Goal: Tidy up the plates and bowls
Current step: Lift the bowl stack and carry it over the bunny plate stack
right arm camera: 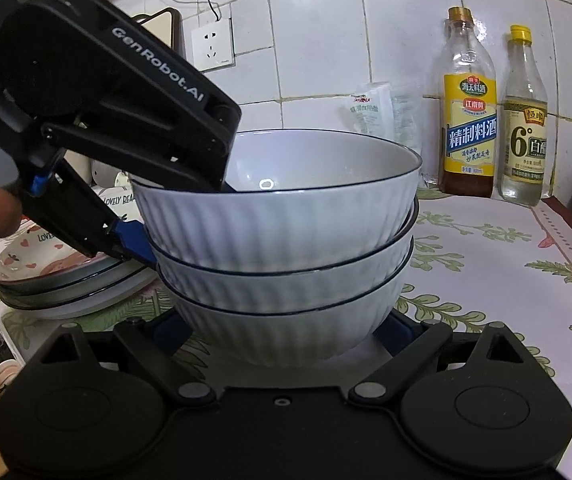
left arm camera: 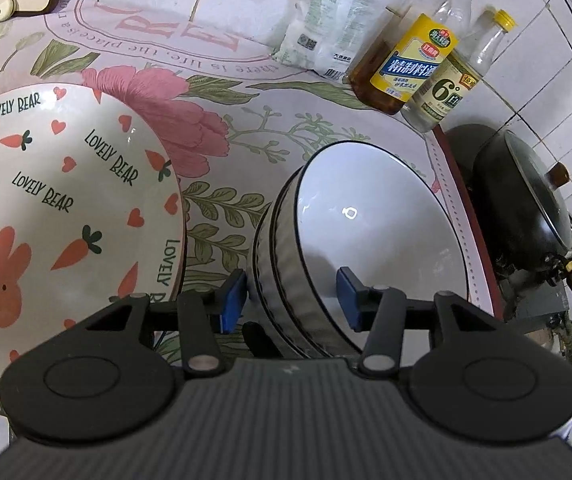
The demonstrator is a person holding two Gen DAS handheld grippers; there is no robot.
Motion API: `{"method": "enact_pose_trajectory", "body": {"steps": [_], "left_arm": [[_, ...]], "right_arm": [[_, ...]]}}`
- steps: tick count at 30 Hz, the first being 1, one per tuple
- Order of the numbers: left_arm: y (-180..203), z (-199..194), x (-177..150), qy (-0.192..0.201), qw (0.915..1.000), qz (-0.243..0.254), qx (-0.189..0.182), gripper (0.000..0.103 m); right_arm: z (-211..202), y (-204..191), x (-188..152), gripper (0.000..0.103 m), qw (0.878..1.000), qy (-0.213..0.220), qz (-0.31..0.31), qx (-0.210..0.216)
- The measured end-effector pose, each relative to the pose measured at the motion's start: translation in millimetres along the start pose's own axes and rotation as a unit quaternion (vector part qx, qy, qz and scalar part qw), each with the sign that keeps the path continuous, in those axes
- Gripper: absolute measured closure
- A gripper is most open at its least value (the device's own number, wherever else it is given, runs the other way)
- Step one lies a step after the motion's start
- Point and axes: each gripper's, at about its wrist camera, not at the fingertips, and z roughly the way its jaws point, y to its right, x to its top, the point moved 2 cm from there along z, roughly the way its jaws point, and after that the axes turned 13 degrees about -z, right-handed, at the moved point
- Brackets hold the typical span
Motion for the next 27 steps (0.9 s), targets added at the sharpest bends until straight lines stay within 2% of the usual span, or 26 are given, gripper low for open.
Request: {"method": "enact_pose_trajectory", "body": {"steps": [7,15,16,18,27], "left_arm": [[-2.1,-1.1,-0.3,0.006,0.9999,-0.008,-0.007,0.056],[3.8,-11.2,-2.0,0.014,0.9998,0.007,-0.011,0.056],[3.9,-14.0,-1.4,0.013,0.9998,0.006,-0.015,0.056],[3.3,-20.4,0.4,0.011,0.9997,0.003,-0.023,0.057],[-3.4,-72.0,10.9,0.044,0.9985,0.012,-0.030,0.057]], "right_arm": [[-1.8,-0.4,2.3,0.006,1.000,-0.005,-0.013,-0.003],[-12.5,-5.5,8.3,0.006,1.000,-0.001,-0.013,-0.011],[-14.3,-6.5,9.9,0.006,1.000,-0.014,0.001,0.005],[-17.9,-6.7,16.5,0.006,1.000,-0.016,-0.008,0.003],[-28.4,-22.7,55.0,0.006,0.999,-0.002,-0.039,0.019]]}}
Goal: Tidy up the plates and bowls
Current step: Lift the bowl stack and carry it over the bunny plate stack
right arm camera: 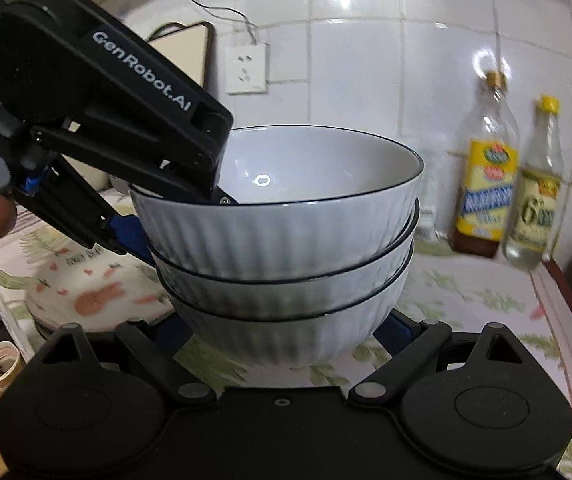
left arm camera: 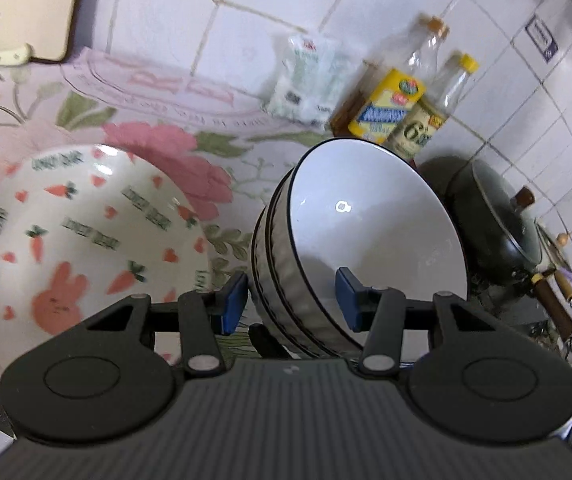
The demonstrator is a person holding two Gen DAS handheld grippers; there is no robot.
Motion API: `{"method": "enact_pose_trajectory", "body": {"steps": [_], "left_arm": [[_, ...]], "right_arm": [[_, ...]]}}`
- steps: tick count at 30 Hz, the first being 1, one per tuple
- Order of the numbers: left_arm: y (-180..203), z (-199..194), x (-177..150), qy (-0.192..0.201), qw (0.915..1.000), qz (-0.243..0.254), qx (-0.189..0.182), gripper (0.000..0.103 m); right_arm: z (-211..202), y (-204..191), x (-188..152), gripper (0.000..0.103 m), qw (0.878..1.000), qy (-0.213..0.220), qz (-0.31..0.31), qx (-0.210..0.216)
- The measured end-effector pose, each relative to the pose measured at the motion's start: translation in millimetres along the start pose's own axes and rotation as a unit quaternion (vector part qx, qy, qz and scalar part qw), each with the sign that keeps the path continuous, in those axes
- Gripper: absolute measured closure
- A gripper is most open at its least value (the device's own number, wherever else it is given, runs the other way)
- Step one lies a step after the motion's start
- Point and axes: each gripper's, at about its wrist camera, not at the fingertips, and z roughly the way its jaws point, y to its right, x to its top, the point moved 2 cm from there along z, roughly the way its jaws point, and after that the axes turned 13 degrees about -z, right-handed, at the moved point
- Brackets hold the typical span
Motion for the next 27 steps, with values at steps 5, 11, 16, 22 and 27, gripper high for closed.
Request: {"method": "enact_pose_trajectory", "body": {"steps": [5,11,16,22,27], "left_arm": [[-12.1,-41.2,10.6,0.034,0.9992,0.017,0.014,0.057],[-40.3,-77.6,30.5,0.052,0.9977,0.017,0.038,0.057],[-68.1,-93.9,43.8,0.049,0.9972,0.013,0.055,0.057],[-93.6,-85.5,52.2,0.047,0.9967,0.011,0.065,0.057],[-103.8,-66.2,57.1,0.034,0.9959,0.025,0.080,0.057]], "right_arm": [[-2.0,-24.5,30.0,0.006,1.000,0.021,-0.006,0.010],[10.2,-59.6,57.9,0.006,0.999,0.031,-0.006,0.037],[26.6,-81.6,69.5,0.006,0.998,0.025,-0.008,0.058],[50.7,-99.2,71.3,0.006,0.997,0.020,-0.016,0.076],[67.9,-101.7,62.7,0.006,0.997,-0.002,-0.005,0.078]]}}
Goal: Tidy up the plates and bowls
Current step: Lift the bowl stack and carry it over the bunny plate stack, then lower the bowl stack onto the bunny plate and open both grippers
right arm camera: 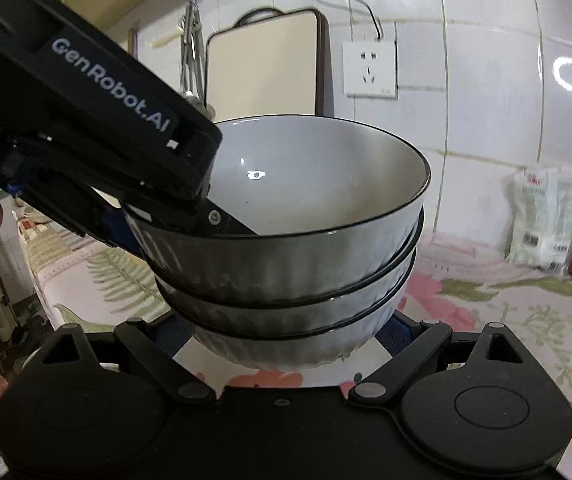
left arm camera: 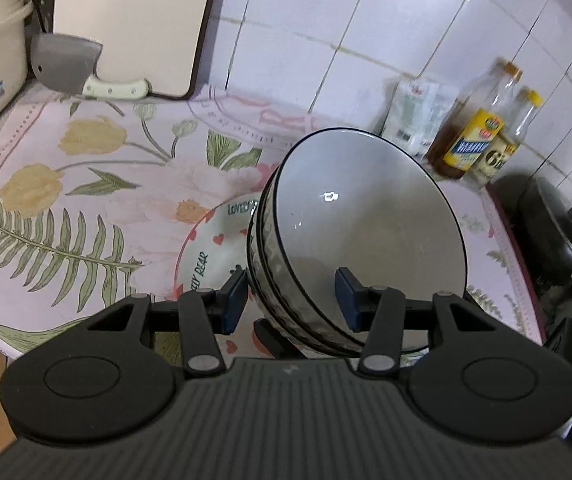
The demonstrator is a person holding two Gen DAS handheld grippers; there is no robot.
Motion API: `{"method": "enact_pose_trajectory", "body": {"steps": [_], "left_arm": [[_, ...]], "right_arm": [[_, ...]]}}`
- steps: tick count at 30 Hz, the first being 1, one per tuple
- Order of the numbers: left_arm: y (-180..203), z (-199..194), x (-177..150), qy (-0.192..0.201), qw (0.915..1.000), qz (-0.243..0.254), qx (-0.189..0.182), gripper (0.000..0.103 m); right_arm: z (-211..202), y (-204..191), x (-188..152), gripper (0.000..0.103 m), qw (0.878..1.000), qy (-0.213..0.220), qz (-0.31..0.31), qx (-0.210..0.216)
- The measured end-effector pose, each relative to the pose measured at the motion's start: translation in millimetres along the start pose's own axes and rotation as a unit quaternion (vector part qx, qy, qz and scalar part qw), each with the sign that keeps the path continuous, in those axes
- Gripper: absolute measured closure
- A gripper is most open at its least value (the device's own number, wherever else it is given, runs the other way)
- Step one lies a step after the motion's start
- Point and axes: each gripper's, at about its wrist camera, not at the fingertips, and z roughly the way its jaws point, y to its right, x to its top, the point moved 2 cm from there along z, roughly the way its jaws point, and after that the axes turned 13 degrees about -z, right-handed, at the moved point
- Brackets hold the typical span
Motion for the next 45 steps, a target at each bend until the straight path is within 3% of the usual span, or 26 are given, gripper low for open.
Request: {"method": "enact_pose_trajectory", "body": {"steps": [15,23,29,31,35,45], "left_arm": [[-16.8,41.5,4.4,-0.040,0.9991,-0.009,0.015,0.057],[-14.1,44.0,-0.7,-0.030,0.9994,0.001,0.015,0.057],[-18.6,44.8,0.4,-0.047,0.9981,-0.039,0.012,0.056],[-17.1,41.6,3.2,-0.060,0.9969,-0.048,0.017,0.056],[-9.5,22.2,4.2,-0.050,0.9978,-0.040,0.015,0.051],[5.5,-54.4,-14.9,0.010,0.9999,0.005,0.004,0.042]], "right_arm": [[27.9,-2.2,-16.7,0.006,0.999,-0.043,0.018,0.007],[31.7,-0.3,-17.8,0.006,0.998,-0.057,0.022,-0.003],[28.4,-1.6,-17.2,0.005,0.996,-0.086,0.023,-0.024],[20.6,-3.6,-17.4,0.005,0.994,-0.104,0.022,-0.041],[-11.4,-3.4,-13.4,0.005,0.993,-0.105,0.030,-0.049],[-90.6,6.2,8.7,0.005,0.986,-0.104,0.078,-0.100]]}}
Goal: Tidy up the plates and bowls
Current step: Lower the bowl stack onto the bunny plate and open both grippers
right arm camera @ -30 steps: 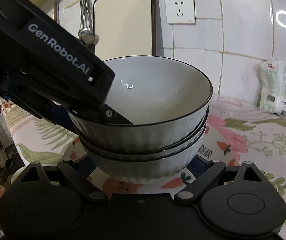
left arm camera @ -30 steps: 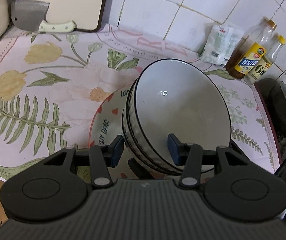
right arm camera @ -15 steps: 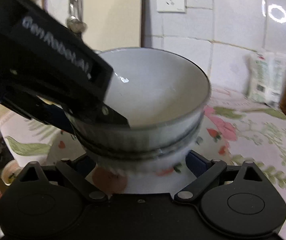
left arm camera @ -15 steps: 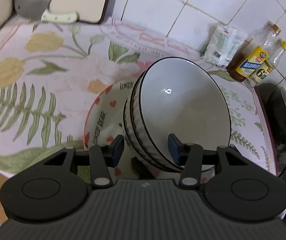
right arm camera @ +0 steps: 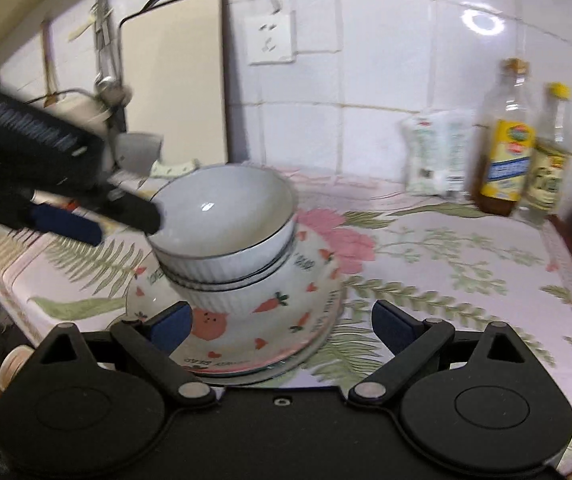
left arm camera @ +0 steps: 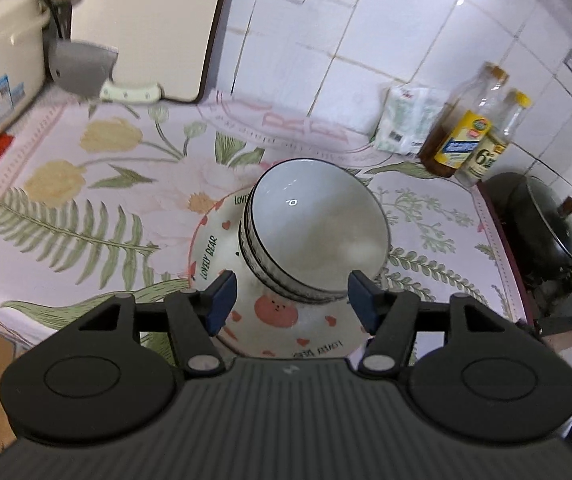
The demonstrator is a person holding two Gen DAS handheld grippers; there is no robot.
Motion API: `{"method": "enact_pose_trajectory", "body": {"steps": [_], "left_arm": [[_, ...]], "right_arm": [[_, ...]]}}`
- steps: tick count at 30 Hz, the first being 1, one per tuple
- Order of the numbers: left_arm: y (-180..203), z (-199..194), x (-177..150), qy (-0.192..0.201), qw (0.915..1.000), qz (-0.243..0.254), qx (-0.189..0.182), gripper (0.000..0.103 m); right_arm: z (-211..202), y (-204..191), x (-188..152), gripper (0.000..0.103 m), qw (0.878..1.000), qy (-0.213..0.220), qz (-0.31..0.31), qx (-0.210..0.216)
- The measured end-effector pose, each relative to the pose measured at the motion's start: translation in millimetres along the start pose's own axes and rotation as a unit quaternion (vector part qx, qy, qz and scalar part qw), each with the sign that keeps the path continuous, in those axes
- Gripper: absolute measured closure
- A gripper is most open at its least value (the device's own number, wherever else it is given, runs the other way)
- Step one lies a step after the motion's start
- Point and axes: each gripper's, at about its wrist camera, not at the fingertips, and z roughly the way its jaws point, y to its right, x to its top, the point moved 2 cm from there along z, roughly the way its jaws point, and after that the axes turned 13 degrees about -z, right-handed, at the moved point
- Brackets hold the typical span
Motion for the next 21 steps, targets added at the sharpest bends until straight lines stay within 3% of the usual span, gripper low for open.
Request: {"method": "enact_pose_trajectory", "body": {"steps": [6,11,15,19,21], "left_arm": [[8.8,-42.7,-15.0,0.023,0.9992,0.034,-0.002,0.042],[14.2,-70.5,-24.6,0.035,0.9982,0.048,0.003,0.040],[19.2,-89.0,-27.8,0.047,0.9966,0.065,0.017,0.033],[20.9,-103.1,-28.6,0.060,0.9950,0.076,0.025,0.027],[20.7,-108.2,-30.8,0.064,0.9946,0.077,0.025,0.024]], "right_arm": [[-40.1,8.9,4.1,0.005,0.999,0.005,0.019,-0.035],[-63.2,14.0,9.8,0.005,0.999,-0.038,0.025,-0.031],[-87.4,26.2,17.2,0.004,0.996,-0.051,0.067,-0.023],[-107.0,31.4,24.5,0.002,0.991,-0.064,0.087,-0.077],[-117.5,32.4,25.1,0.002,0.990,-0.062,0.090,-0.084]]}}
